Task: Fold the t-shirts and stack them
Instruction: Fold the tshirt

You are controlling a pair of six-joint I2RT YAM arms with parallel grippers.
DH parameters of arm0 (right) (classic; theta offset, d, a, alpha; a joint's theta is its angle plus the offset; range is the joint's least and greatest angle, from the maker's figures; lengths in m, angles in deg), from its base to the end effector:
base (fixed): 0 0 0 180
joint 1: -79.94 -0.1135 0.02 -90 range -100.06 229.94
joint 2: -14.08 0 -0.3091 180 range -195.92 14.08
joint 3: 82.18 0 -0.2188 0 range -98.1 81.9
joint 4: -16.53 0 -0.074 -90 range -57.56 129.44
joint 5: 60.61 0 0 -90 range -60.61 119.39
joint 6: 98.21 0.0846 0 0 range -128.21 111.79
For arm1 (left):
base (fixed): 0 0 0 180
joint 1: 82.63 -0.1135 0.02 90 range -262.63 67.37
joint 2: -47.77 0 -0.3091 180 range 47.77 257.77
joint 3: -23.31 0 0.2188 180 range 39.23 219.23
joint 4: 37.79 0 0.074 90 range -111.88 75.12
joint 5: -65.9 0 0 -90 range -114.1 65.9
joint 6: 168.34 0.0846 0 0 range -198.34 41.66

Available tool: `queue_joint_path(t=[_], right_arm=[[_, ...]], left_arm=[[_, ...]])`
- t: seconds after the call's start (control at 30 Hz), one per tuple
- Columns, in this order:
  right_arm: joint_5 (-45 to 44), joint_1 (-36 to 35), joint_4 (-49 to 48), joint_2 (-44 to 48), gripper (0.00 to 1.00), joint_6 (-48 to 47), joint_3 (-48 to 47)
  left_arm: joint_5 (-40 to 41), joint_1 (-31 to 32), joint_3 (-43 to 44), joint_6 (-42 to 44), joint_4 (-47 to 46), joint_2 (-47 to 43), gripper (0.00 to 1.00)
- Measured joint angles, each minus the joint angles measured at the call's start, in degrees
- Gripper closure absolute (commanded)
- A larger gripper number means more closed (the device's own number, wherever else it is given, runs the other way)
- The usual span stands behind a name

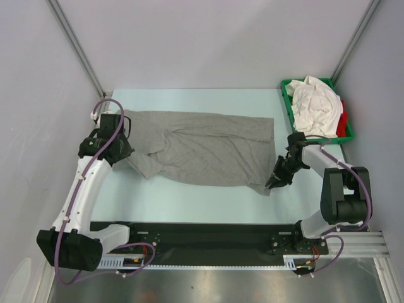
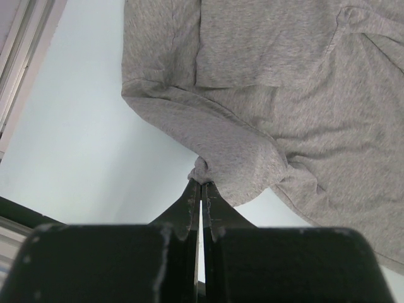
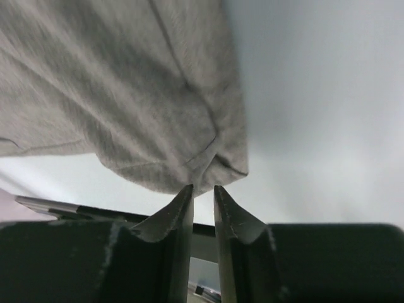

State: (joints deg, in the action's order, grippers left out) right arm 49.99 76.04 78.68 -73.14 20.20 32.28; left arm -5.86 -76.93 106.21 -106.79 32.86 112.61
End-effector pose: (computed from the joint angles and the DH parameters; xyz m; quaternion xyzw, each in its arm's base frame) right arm 0.2223 0.0450 0.1891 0.1991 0.9621 0.1862 0.0012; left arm 0.1921 0.0074 0.3385 -0.2343 0.9068 0.0505 0.3468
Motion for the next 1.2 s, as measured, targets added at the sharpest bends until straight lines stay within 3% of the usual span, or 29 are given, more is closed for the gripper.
queue_joint_path(t=[0.1, 0.27, 0.6, 0.83, 1.2], right_arm=[[-0.33, 3.54, 0.15, -1.29, 0.60, -0.85, -1.81], [-1.44, 6.32, -1.68, -5.55, 0.56, -3.08, -7.45], [-2.05, 6.23, -8.81, -16.61, 0.83, -4.37, -17.09], [-2.32, 6.21, -11.19, -22.29, 0.79, -4.98, -23.10], [-1.88, 5.66, -11.43, -24.94, 0.83, -5.11, -24.35]], left_arm=[[-0.35, -0.02, 0.00, 0.00, 0.00, 0.00, 1.00], [-1.05, -0.07, 0.00, 0.00, -0.02, 0.00, 1.00], [-2.34, -0.11, -0.35, -0.02, -0.11, -0.02, 1.00], [-2.43, -0.11, -0.68, 0.00, -0.09, -0.50, 1.00], [-2.43, -0.15, -1.18, -0.02, -0.09, -1.25, 1.00]])
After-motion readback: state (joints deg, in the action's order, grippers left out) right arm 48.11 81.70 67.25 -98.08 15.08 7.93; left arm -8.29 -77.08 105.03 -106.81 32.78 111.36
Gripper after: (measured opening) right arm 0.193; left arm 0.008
